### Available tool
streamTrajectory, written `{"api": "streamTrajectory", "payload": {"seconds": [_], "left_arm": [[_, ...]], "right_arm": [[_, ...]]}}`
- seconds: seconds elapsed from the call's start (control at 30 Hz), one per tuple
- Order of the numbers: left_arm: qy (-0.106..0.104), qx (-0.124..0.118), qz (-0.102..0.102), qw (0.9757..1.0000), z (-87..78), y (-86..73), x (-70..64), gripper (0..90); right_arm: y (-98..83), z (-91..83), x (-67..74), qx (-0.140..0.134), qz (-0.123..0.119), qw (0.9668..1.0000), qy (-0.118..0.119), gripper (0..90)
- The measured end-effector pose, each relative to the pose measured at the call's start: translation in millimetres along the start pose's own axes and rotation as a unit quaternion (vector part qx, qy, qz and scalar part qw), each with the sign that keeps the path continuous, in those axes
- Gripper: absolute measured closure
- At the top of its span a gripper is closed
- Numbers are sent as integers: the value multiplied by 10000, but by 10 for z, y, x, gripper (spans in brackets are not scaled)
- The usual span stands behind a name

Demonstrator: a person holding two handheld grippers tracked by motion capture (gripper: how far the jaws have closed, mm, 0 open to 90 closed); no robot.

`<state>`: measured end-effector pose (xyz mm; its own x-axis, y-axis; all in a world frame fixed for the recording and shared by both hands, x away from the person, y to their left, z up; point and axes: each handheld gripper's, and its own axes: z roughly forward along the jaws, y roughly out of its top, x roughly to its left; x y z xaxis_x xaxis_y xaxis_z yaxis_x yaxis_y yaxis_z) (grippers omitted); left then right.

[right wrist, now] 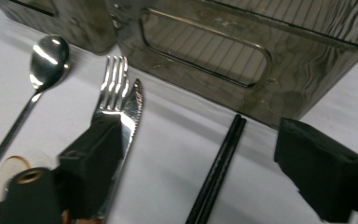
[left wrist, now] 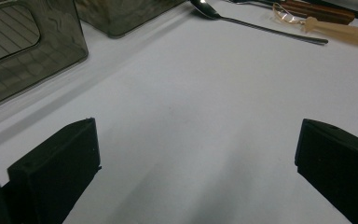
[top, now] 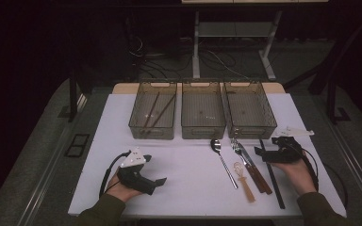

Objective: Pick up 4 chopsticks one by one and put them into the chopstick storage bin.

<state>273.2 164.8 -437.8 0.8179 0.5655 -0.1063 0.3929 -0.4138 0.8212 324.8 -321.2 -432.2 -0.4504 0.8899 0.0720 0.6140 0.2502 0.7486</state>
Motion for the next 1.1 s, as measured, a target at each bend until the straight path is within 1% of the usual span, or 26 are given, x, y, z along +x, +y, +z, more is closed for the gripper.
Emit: {"api": "streamTrajectory", "payload": {"seconds": [0.03,0.1,0.13,0.17,0.23,0.33,0.4,0.43,0.5,0.57,0.73,0.9,0.97,1.1], "left_arm": [[-2,-6,-7,10000,0,0,2,0],[-12,-13,-11,10000,-3,0,4,0],[-17,-22,-19,10000,-3,0,3,0],[-19,-20,-17,10000,-3,0,2,0],[-22,-6,-2,10000,0,1,1,0],[-22,19,16,10000,4,0,-1,0],[-34,21,11,10000,5,-1,-1,0],[-40,23,6,10000,5,-3,-2,0],[-46,30,9,10000,5,-4,-5,0],[-49,26,8,10000,9,-4,-8,0],[-47,30,16,10000,6,-2,-8,0],[-69,45,40,10000,11,-4,-13,0],[-67,50,43,10000,12,-3,-13,0],[-67,50,42,10000,11,-4,-13,0]], "right_arm": [[8,19,-17,46,11,10000,-5,223],[16,48,-39,88,53,9999,-25,253],[21,64,-52,114,78,9999,-63,283],[25,80,-65,132,121,9998,-89,323],[34,108,-91,158,169,9997,-69,397],[41,157,-128,231,227,9994,-74,452],[42,178,-136,264,198,9994,-113,526],[46,187,-141,267,165,9994,-123,545],[66,201,-153,258,191,9994,-136,596],[81,213,-158,260,236,9993,-115,625],[86,270,-170,384,264,9987,-189,681],[75,290,-196,460,294,9982,-256,706],[69,295,-201,476,302,9981,-239,714],[62,309,-197,533,266,9978,-288,725]]}}
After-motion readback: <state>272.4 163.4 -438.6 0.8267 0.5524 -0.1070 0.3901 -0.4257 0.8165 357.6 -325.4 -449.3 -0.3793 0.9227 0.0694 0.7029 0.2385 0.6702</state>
